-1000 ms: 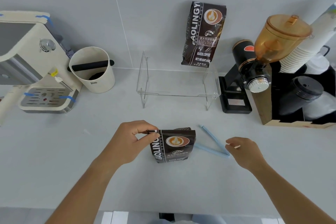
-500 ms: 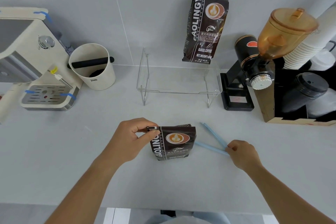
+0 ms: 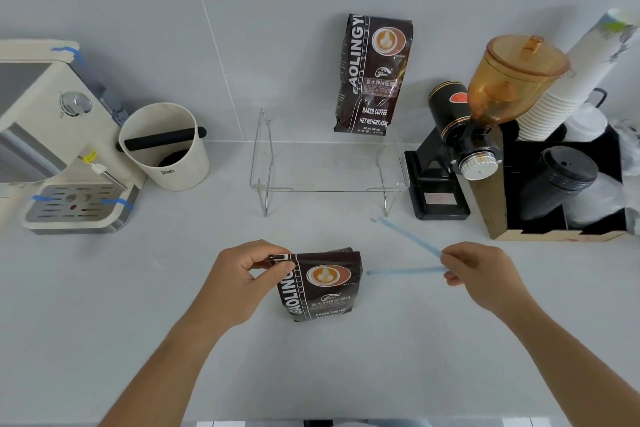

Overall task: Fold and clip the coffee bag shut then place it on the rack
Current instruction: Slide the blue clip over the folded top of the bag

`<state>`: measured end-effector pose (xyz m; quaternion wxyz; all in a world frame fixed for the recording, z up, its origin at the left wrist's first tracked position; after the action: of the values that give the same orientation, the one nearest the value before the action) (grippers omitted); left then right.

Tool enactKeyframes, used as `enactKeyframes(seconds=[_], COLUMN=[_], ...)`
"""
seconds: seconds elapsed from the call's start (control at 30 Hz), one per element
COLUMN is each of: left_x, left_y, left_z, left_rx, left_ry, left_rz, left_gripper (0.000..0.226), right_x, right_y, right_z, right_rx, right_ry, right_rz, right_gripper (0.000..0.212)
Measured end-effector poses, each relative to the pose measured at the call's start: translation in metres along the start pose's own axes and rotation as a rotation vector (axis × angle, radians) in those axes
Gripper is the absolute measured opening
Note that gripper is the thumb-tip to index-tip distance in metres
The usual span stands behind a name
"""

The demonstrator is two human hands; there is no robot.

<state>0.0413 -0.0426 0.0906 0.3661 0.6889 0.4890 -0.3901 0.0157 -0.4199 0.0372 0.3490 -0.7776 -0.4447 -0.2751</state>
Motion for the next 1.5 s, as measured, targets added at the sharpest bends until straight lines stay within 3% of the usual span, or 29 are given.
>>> enactKeyframes(seconds=[0.13,0.33,0.57,0.77,0.97,1.23,1.5], left_x=[0.002,0.009,0.015,0.020,0.019,0.015,0.021], left_y=[0.001,0.003,0.000,-0.002,-0.004,-0.008,-0.011], left_z=[0.001,0.002,0.003,0.008,0.010,0.009,0.006], left_rx=[0.002,-0.022,-0.068,-0.083,-0.110,-0.178,-0.232], left_ry=[0.007,-0.034,-0.070,-0.119,-0.152,-0.169,-0.151], left_rz=[-0.014,-0.072,-0.111,-0.147,-0.117,-0.077,-0.105], left_gripper=[0.026,0.023,0.024,0.040,0.032,0.025,0.046], right_x=[0.028,0.090,0.129,0.132,0.133,0.128,0.129], right_y=[-0.008,-0.033,-0.050,-0.050,-0.051,-0.058,-0.056], right_z=[-0.022,-0.014,0.028,0.056,0.076,0.085,0.088], right_rx=[0.016,0.186,0.332,0.369,0.415,0.641,0.556], right_ry=[0.227,0.523,0.495,0.437,0.395,0.362,0.355], right_rz=[-0.073,-0.228,-0.243,-0.208,-0.199,-0.152,-0.213], right_gripper=[0.014,0.028,0.024,0.010,0.012,0.023,0.031])
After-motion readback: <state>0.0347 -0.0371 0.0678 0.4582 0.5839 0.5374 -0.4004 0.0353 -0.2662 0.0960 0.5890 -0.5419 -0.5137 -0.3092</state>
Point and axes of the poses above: each hand's wrist, its own y-axis towards the middle knuckle, its own z-axis out of the palm, x = y × z, the point moved 8 cm from there along y, towards the middle knuckle, and after that the axes turned 2 degrees about z, right-handed, at the moved point
